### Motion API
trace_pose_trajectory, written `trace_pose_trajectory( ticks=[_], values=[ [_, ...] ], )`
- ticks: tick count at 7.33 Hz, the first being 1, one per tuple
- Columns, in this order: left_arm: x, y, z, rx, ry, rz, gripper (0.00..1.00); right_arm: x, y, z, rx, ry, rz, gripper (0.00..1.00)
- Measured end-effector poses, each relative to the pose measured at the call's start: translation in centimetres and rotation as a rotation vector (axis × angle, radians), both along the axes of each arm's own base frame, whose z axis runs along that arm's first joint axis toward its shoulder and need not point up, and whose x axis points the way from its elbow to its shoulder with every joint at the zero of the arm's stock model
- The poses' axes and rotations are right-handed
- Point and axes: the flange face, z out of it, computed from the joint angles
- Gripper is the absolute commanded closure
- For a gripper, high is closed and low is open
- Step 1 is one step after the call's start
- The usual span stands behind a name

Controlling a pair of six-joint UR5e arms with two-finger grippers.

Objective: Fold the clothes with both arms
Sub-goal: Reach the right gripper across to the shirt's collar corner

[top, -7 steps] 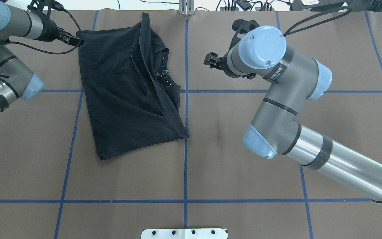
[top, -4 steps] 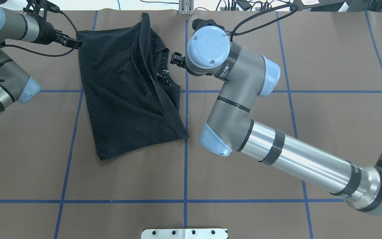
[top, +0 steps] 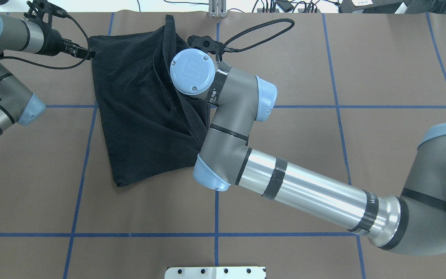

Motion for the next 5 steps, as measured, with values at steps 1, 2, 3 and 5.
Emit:
trace_pose_trajectory(
  ticks=[1, 2, 3, 5],
  values=[
    [-0.1, 0.0, 0.1, -0.001, 0.0, -0.001, 0.0, -2.3, -1.0, -2.0, -0.011, 0.029, 0.003, 0.39],
    [-0.1, 0.1, 0.2, -0.001, 0.0, -0.001, 0.0, -4.0, -1.6, -3.4, -0.015, 0.058, 0.009, 0.44],
    [-0.2, 0.2, 0.4, -0.003, -0.001, 0.0, 0.0, -5.0, -2.0, -3.9, -0.013, 0.085, 0.02, 0.47],
    [-0.4, 0.5, 0.8, -0.006, -0.003, 0.001, 0.0, -6.6, -2.9, -3.6, -0.007, 0.142, 0.039, 0.49]
  ],
)
